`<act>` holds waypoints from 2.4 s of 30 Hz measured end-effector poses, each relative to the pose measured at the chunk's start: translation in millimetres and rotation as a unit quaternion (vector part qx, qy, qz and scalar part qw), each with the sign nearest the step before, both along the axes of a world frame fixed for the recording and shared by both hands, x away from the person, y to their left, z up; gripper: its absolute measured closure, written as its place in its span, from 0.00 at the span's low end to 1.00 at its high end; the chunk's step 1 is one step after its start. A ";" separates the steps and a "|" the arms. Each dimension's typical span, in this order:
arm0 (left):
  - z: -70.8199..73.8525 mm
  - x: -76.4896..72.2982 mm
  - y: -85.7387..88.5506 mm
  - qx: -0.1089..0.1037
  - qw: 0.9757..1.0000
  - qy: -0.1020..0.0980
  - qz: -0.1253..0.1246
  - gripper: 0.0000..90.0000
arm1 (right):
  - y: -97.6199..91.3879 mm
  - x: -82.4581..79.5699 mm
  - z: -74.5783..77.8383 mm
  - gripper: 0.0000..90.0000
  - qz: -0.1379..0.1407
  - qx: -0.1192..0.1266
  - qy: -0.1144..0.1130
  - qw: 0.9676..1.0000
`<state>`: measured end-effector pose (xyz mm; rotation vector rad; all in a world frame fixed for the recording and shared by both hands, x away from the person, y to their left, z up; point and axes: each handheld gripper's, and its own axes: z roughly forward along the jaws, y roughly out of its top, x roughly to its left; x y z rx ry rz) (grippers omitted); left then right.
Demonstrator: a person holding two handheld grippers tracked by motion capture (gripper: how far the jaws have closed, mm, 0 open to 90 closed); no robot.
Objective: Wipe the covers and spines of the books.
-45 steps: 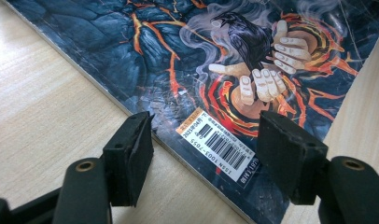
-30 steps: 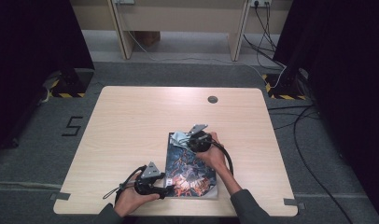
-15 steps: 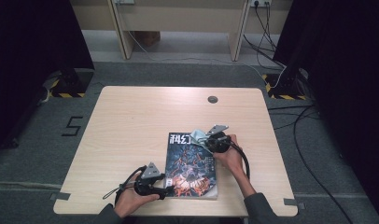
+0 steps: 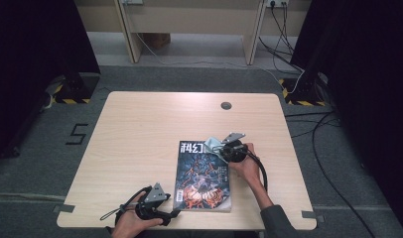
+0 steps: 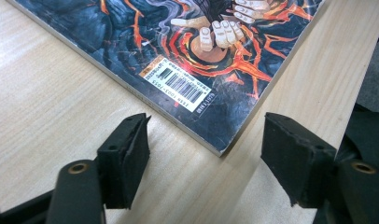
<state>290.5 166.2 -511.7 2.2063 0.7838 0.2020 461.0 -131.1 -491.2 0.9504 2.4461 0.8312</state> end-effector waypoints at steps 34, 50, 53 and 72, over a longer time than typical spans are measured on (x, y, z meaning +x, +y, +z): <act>-1.1 19.1 -5.8 0.004 1.000 -0.008 0.025 0.38 | 29.3 1.2 -0.4 0.89 0.018 0.014 0.016 1.000; -1.0 18.7 -8.1 0.012 1.000 -0.013 0.022 0.38 | 86.8 -6.4 0.1 0.89 0.080 0.008 0.024 0.996; -1.0 18.8 -6.8 0.012 1.000 -0.013 0.021 0.38 | 91.3 -10.9 0.2 0.89 0.094 0.003 0.021 0.995; 1.4 27.3 31.2 0.011 0.998 0.010 0.068 0.30 | -2.3 -8.2 2.7 0.89 -0.010 -0.004 0.015 1.000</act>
